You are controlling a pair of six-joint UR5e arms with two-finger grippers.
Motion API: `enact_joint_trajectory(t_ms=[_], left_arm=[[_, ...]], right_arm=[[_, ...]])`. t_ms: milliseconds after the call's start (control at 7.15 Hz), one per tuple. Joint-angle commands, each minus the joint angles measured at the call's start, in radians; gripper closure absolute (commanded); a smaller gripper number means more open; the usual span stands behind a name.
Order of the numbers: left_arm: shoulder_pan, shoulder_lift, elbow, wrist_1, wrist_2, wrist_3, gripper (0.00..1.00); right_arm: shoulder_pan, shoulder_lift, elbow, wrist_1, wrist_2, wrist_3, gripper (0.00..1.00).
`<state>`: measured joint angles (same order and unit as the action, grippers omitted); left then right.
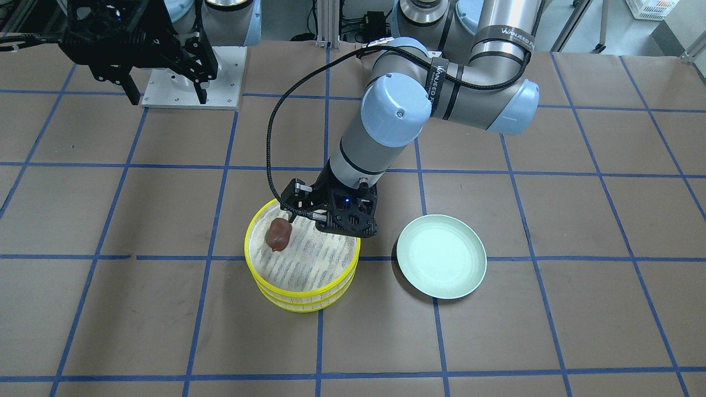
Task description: Place buns in different layers of steamer
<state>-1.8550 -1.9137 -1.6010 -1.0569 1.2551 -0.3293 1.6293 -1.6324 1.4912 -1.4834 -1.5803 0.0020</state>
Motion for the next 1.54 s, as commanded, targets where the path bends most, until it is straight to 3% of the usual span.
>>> enact_joint_trajectory(t_ms=[0,420,839,979,1119,1399], left_arm=[[0.006,0.031,0.012,-0.023,0.082,0.018,0.0],[0.12,0.123,0.054,-0.223,0.28,0.247,0.0],[0.222,0.249,0.095,-0.432,0.29,0.289,0.0],[0.24,0.289,0.092,-0.472,0.338,0.314,0.0],[0.252,0.315,0.073,-0.474,0.383,0.317,0.0],[0.267,0.341,0.067,-0.471,0.372,0.335,0.0]], right_arm=[[0.0,0.0,0.001,0.0,0.006,-0.002,0.0],[0.0,0.002,0.001,-0.001,0.01,-0.002,0.0],[0.0,0.003,0.001,-0.002,0.014,-0.002,0.0],[0.0,0.005,0.001,-0.003,0.014,-0.002,0.0],[0.0,0.005,0.001,-0.003,0.014,-0.002,0.0],[0.0,0.005,0.001,-0.003,0.013,-0.002,0.0]])
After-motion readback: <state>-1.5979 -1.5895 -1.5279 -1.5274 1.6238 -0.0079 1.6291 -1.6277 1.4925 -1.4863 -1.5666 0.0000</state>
